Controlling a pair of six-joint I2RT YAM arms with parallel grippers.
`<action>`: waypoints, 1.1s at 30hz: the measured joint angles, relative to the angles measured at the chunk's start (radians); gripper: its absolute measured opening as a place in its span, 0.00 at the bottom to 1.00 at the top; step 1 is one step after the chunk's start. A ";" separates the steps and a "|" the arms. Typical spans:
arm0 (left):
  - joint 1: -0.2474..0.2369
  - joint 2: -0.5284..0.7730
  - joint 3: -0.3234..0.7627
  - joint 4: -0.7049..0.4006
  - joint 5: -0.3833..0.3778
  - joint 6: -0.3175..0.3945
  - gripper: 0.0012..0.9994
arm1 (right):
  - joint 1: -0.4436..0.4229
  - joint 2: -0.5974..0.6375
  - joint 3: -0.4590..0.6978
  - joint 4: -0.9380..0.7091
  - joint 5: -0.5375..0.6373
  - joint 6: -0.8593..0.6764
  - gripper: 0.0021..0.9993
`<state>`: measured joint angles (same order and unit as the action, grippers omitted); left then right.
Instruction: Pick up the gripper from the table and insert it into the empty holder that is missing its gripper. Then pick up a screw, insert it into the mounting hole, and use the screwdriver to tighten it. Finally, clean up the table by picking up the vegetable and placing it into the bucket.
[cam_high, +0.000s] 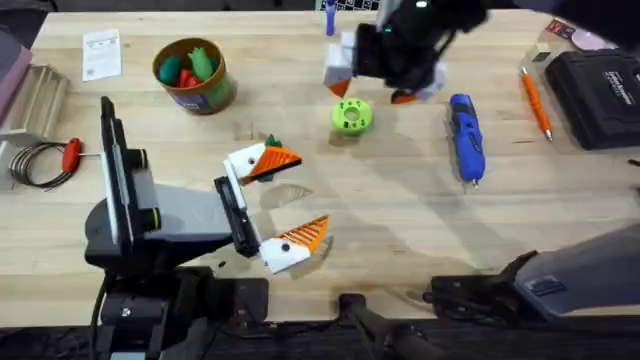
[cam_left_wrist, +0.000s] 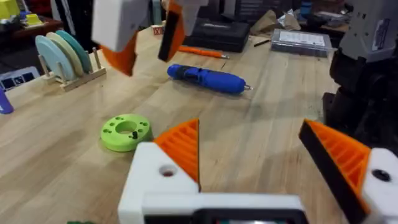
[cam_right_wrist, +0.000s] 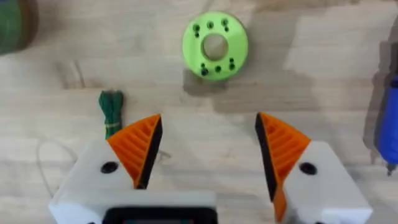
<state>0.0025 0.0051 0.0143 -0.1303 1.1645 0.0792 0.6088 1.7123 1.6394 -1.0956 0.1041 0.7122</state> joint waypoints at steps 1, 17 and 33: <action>0.000 0.000 0.000 0.000 0.000 0.000 0.99 | 0.007 0.021 0.014 0.009 0.013 0.011 0.89; 0.000 0.000 0.000 0.000 0.000 0.000 0.99 | 0.023 0.265 0.028 0.075 0.029 0.103 0.82; 0.000 0.000 0.000 0.000 0.000 0.000 0.99 | 0.023 0.312 0.028 0.128 0.030 0.142 0.66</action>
<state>0.0025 0.0055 0.0143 -0.1303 1.1645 0.0792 0.6323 2.0247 1.6672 -0.9680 0.1337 0.8541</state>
